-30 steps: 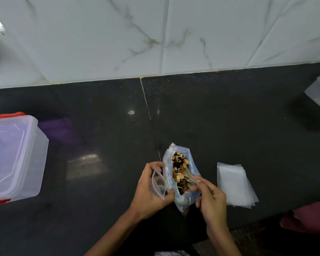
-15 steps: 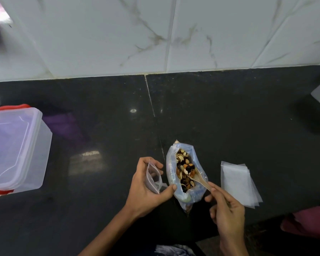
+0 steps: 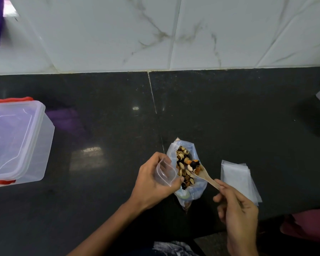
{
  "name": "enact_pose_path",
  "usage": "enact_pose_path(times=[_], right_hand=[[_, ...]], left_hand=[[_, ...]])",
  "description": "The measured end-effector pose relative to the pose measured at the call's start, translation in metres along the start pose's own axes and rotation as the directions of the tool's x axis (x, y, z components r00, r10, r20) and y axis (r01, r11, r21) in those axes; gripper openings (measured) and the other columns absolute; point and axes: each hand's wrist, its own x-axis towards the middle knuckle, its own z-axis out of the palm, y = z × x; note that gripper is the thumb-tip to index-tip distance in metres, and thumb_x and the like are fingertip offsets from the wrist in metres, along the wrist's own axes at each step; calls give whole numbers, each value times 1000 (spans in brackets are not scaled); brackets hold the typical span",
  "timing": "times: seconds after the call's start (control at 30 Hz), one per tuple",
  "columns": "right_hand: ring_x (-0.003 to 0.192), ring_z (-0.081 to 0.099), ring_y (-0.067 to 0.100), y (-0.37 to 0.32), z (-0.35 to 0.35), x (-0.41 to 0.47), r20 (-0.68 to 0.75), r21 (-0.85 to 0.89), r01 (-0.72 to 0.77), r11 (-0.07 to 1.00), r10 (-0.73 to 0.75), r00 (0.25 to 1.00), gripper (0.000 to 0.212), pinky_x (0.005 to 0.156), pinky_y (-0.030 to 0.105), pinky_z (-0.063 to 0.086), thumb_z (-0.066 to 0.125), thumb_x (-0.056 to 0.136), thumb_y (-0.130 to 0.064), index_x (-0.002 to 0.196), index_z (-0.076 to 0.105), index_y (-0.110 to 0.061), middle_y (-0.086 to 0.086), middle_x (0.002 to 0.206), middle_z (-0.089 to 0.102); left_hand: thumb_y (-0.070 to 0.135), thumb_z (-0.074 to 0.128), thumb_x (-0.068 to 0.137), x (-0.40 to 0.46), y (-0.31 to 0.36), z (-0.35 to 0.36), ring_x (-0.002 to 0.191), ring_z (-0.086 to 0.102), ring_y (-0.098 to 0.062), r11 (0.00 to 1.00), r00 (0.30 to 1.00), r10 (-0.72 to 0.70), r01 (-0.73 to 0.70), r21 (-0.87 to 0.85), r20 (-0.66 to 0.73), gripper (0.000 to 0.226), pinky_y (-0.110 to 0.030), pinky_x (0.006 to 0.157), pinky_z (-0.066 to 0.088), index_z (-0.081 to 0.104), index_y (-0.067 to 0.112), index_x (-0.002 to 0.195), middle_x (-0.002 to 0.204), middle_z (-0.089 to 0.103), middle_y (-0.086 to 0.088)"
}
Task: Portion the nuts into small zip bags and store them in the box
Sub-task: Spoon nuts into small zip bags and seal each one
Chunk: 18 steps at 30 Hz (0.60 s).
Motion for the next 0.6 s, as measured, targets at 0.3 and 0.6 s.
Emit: enact_pose_path(times=[0.3, 0.6], right_hand=[[35, 39, 7, -44, 6, -27, 121, 50, 159, 986, -164, 979, 25, 32, 15, 32, 55, 88, -2, 83, 75, -17, 6, 50, 59], [61, 64, -1, -23, 20, -31, 183, -226, 483, 846, -450, 874, 26, 53, 10, 47, 64, 86, -17, 91, 70, -41, -11, 71, 71]], left_hand=[[11, 84, 67, 10, 15, 8, 75, 60, -3, 1000, 1000, 21, -21, -11, 1, 41, -12, 67, 44, 53, 23, 91, 83, 62, 16], [10, 78, 65, 9, 19, 8, 77, 65, -9, 993, 998, 63, -63, -97, 0, 37, -15, 70, 48, 54, 17, 92, 84, 66, 9]])
